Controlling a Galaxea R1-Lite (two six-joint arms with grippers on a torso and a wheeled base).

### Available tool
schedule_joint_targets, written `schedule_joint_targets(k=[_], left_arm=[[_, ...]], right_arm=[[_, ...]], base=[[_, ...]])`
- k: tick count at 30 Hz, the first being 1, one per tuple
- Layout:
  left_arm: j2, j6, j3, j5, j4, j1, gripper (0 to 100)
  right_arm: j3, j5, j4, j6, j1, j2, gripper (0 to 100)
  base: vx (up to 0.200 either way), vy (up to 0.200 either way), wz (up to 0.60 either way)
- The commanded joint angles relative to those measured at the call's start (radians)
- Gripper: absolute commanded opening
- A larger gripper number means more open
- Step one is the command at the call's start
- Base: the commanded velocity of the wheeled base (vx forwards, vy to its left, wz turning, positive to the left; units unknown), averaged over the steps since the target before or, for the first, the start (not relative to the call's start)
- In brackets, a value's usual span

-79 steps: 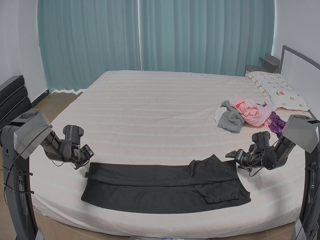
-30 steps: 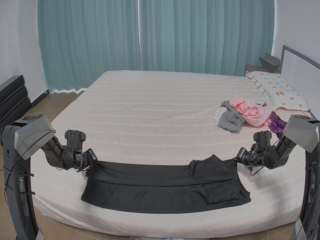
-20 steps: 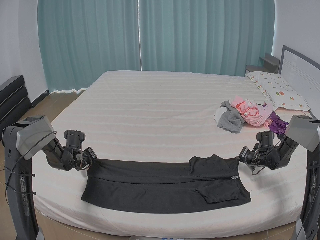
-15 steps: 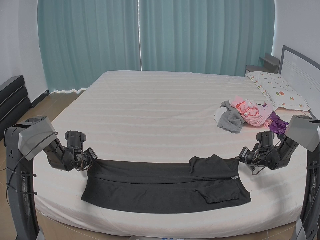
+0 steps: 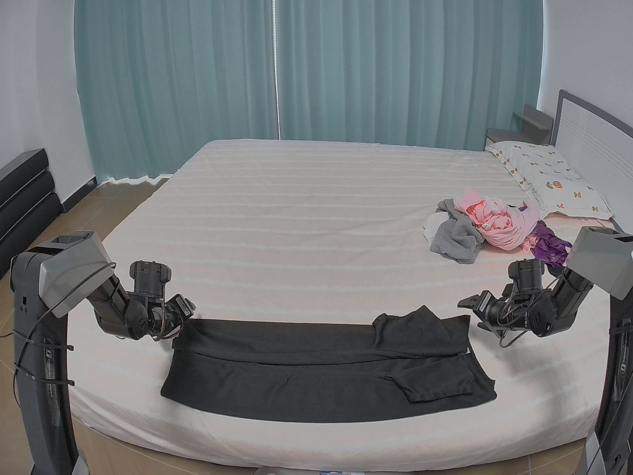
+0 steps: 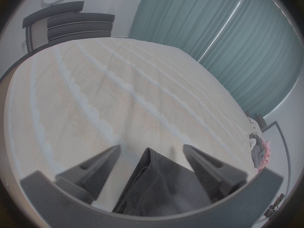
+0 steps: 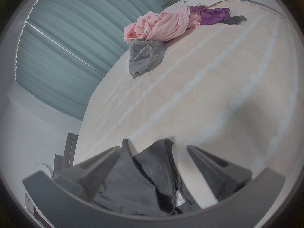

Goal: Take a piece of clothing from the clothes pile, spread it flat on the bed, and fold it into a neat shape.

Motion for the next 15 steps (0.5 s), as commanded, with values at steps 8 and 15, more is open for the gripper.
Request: schedule_joint_targets(k=[8,15], left_arm=[[-0.212,-0.048,0.15,-0.008,0.144,-0.007,100],[-0.203,-0.051,0.184,-0.002,0.151,-0.03,100]], right_arm=[[0.159,-0.014,-0.01,0.083,0.038,-0.182,100],[0.249,-0.065,-0.061,0.118,0.05,-0.199,100]], base=[[0.0,0.0,0.0],[0.0,0.0,0.0]])
